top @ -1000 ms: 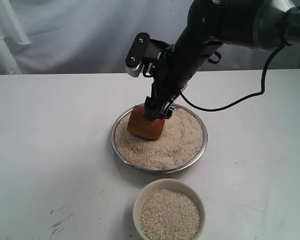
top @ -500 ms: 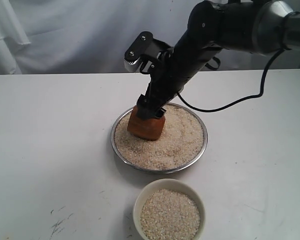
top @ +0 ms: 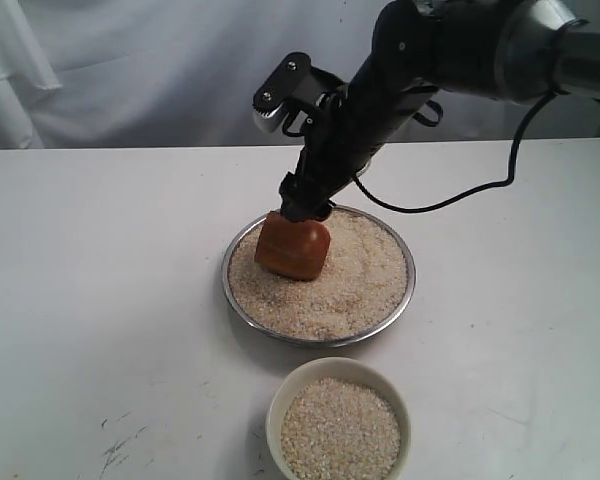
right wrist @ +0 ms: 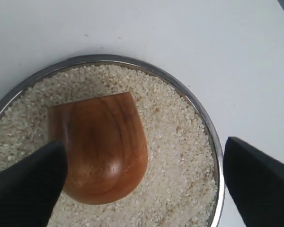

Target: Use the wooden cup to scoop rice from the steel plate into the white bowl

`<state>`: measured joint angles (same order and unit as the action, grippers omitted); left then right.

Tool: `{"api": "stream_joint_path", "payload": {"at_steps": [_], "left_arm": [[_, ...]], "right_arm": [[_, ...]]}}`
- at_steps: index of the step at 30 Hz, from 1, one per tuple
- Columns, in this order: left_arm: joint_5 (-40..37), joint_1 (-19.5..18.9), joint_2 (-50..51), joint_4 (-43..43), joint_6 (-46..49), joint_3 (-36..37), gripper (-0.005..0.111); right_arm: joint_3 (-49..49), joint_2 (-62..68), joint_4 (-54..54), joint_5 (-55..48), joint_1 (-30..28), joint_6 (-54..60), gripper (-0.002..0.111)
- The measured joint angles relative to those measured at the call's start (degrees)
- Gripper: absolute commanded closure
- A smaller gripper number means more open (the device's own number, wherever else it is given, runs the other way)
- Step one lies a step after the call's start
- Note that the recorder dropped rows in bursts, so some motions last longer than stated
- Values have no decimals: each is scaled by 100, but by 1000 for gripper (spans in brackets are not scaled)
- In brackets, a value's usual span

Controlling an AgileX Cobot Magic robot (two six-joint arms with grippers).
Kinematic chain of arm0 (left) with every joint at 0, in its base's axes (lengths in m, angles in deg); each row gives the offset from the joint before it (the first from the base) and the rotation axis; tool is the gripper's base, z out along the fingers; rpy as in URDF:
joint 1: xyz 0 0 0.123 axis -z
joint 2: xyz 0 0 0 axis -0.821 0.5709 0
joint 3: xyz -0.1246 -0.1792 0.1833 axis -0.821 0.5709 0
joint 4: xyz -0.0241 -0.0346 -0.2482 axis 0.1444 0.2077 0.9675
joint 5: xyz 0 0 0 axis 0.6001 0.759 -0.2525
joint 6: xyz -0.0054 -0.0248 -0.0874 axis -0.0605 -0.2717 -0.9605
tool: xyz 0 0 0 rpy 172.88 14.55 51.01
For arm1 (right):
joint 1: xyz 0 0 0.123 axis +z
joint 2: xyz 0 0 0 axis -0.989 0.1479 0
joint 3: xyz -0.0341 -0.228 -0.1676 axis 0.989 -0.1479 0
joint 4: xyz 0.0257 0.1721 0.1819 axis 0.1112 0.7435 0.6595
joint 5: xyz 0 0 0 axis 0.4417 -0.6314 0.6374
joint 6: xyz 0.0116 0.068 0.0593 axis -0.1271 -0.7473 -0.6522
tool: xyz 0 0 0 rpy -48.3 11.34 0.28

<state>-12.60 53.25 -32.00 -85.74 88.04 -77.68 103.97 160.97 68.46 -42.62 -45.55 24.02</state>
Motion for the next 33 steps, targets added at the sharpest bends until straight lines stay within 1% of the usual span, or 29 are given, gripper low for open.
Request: {"api": "stream_joint_path", "payload": {"at_steps": [4, 7, 11, 13, 33], "left_arm": [[0, 0, 0, 0, 0, 0, 107], [0, 0, 0, 0, 0, 0, 107], [0, 0, 0, 0, 0, 0, 107], [0, 0, 0, 0, 0, 0, 107], [0, 0, 0, 0, 0, 0, 107]], "right_arm": [[0, 14, 358, -206, -137, 331, 27], [0, 14, 756, -431, -203, 876, 24], [0, 14, 956, -549, -203, 1239, 17], [0, 14, 998, -552, -203, 1372, 16], [0, 573, 994, -403, -203, 1544, 16]]}}
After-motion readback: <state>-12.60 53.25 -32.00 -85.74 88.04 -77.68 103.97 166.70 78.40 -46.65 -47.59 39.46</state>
